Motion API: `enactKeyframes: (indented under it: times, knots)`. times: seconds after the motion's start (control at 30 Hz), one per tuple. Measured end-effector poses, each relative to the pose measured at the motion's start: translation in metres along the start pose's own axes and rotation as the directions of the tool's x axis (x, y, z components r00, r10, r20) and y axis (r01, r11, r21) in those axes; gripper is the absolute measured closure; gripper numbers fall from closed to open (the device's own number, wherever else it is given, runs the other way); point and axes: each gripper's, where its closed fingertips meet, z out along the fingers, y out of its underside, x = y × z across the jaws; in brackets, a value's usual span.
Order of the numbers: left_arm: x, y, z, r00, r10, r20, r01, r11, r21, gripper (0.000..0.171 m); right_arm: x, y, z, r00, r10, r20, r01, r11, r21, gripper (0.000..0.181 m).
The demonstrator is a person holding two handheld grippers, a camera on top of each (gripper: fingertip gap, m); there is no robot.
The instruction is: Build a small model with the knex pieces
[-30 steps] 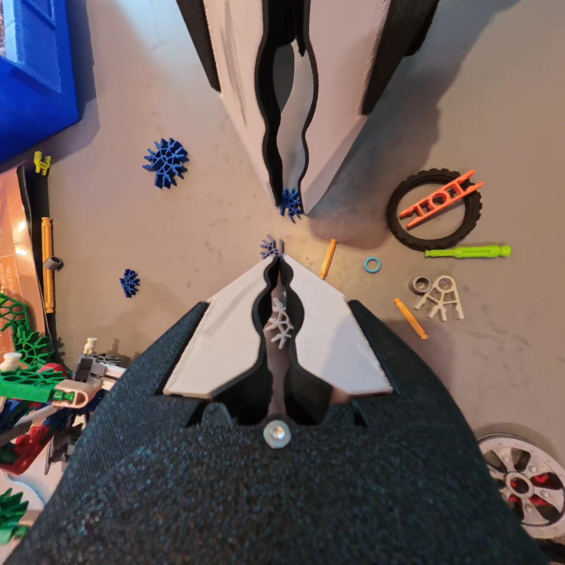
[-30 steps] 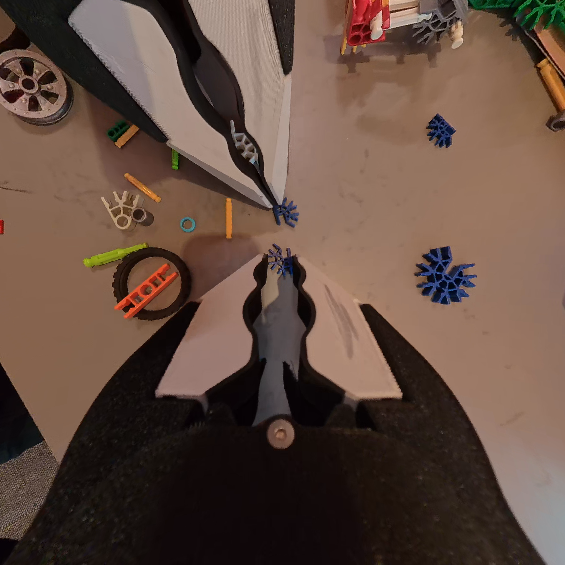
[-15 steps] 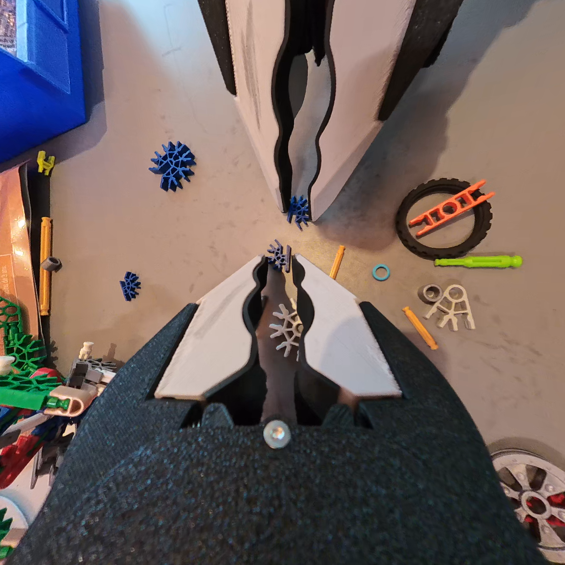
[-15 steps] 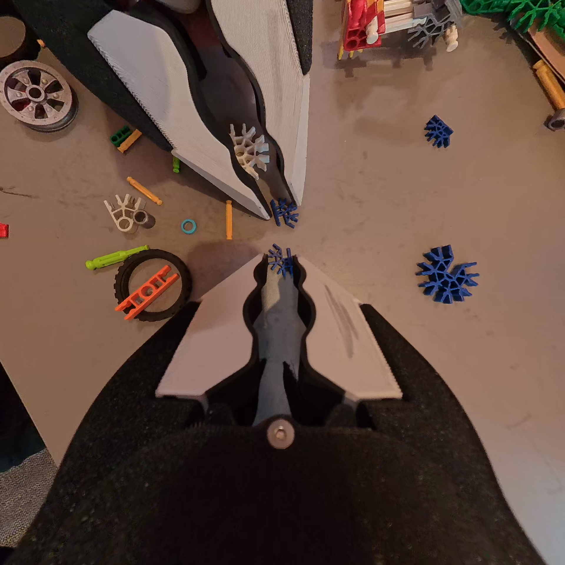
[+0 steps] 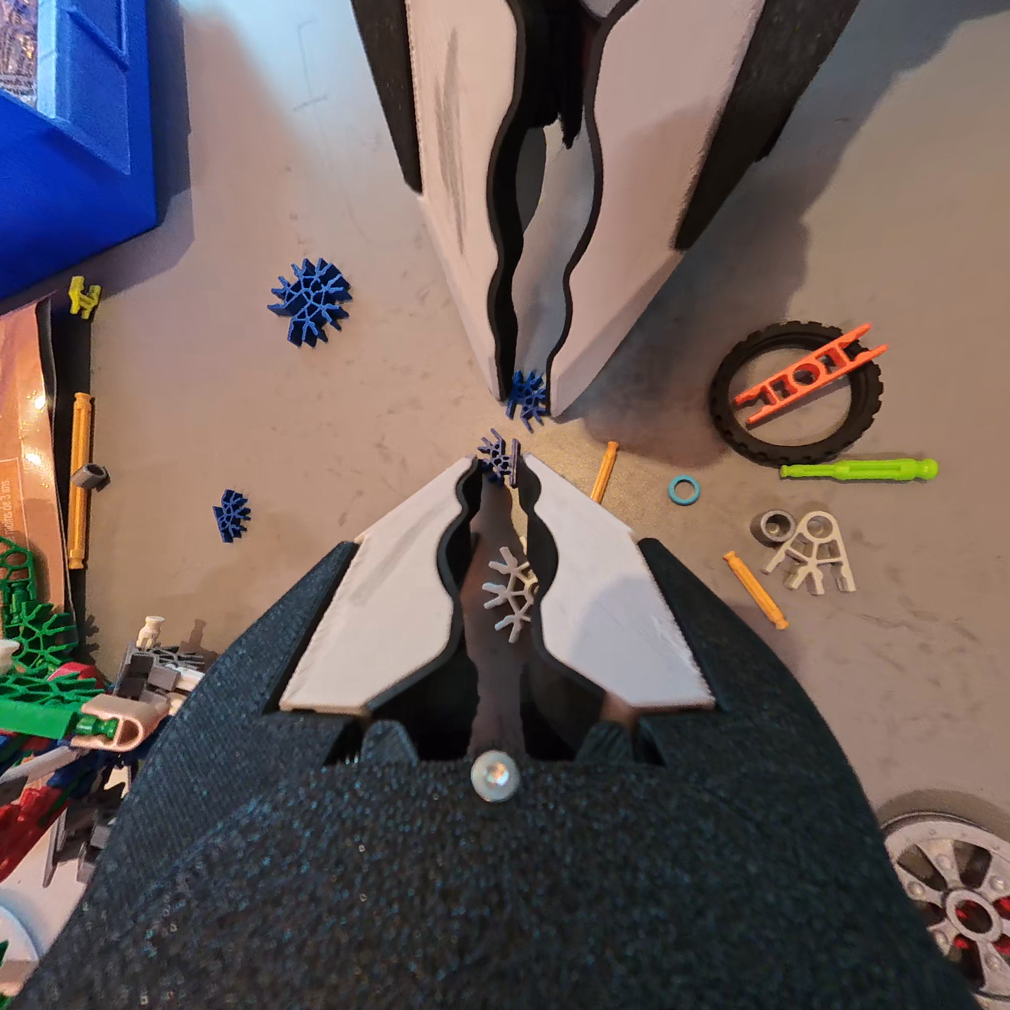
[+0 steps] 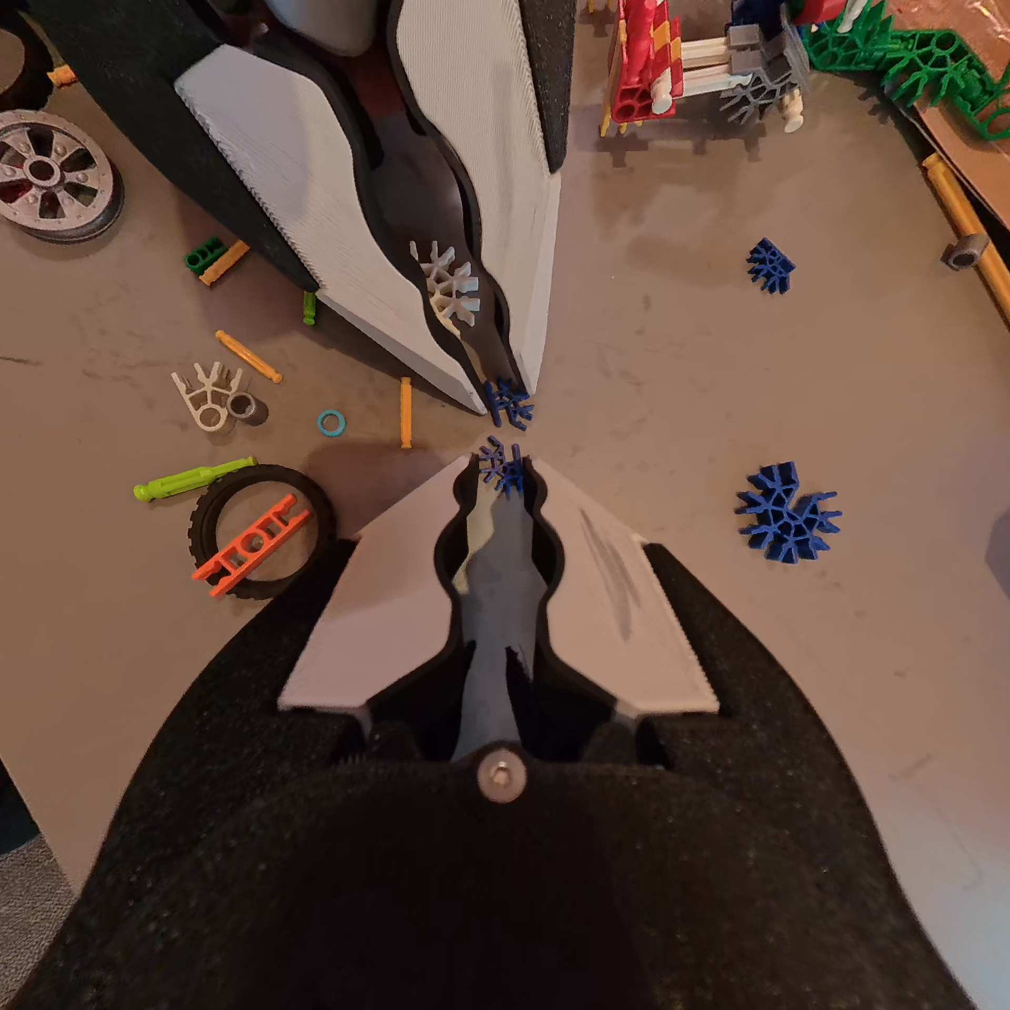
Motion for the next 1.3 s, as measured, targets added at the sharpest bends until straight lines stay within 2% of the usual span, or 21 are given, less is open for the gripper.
enactKeyframes:
  times: [0.43, 0.57, 0.63, 0.8, 1.3]
  knots:
    - [-0.0011, -0.0011, 0.0006, 1.000, -0.025, -0.013, 0.026, 1.000, 0.013, 0.163, 0.0029, -0.0065, -0.0017, 0.987, -0.123, -0.107, 0.127, 0.991, 0.036, 0.166]
    - [-0.0020, -0.0010, 0.0006, 1.000, -0.011, -0.002, 0.011, 1.000, 0.014, 0.163, 0.0048, -0.0017, -0.0008, 0.990, -0.092, -0.105, 0.095, 0.995, 0.021, 0.166]
    - [-0.0024, -0.0027, 0.0001, 1.000, 0.015, 0.013, -0.016, 1.000, 0.021, 0.168, 0.0057, -0.0007, -0.0016, 0.993, -0.068, -0.093, 0.071, 0.997, 0.027, 0.166]
    - [-0.0008, -0.0027, 0.0011, 0.997, 0.068, 0.032, -0.068, 0.998, 0.010, 0.168, 0.0007, 0.0009, -0.0009, 1.000, -0.013, -0.018, 0.013, 1.000, 0.026, 0.166]
    - [-0.0074, -0.0021, 0.0039, 0.999, -0.041, -0.019, 0.041, 0.999, 0.007, 0.158, 0.0012, -0.0004, -0.0004, 0.997, 0.040, 0.070, -0.042, 0.999, 0.019, 0.166]
